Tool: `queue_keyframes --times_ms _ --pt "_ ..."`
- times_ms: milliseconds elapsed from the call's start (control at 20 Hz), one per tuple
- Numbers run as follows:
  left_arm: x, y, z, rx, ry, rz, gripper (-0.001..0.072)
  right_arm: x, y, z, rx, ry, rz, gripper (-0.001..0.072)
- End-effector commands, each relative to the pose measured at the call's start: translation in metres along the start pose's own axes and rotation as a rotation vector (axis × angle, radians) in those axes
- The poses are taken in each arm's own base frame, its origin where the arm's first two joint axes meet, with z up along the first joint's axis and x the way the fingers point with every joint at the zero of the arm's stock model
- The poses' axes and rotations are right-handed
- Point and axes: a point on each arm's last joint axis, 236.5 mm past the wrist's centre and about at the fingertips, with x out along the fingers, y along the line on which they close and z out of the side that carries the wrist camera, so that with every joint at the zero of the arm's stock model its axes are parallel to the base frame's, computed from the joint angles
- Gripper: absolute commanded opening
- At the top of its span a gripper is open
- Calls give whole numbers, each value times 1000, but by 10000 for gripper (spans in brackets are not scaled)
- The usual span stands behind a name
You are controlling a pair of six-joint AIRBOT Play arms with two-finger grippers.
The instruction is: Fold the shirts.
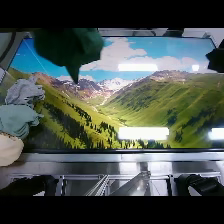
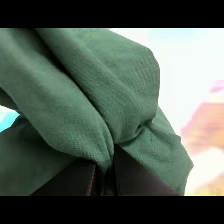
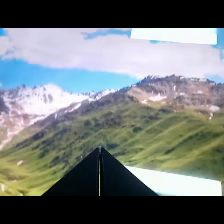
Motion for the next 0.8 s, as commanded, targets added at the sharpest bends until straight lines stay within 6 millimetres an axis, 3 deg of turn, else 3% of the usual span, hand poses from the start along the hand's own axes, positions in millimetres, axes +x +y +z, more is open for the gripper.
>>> queue_keyframes --times_ms 0,150,250,300,400,450,550,650,750 --pt "-12 -103 5 203 -37 -196 19 -17 -2 18 -2 -56 -8 23" --pt "54 -152 -77 247 164 -285 37 -17 -2 12 -1 -34 -7 23" --pt "93 -174 -132 137 282 -381 40 -18 -2 9 -1 -22 -9 23" --pt "105 -185 -153 63 332 -444 83 -18 -2 8 -1 -15 -9 23" --pt "115 -191 -179 -80 443 -548 599 -19 -3 5 -2 -5 -11 23" --pt "114 -187 -185 -141 497 -585 720 -19 -3 4 -2 -3 -11 23" --pt "112 -151 -187 -241 563 -603 720 -19 -3 4 -1 -2 -11 23" --pt "119 -80 -187 -379 550 -478 720 -19 -3 3 -1 2 -11 23" --pt "120 -7 -211 -560 530 -324 720 -19 -3 3 -1 2 -11 23"
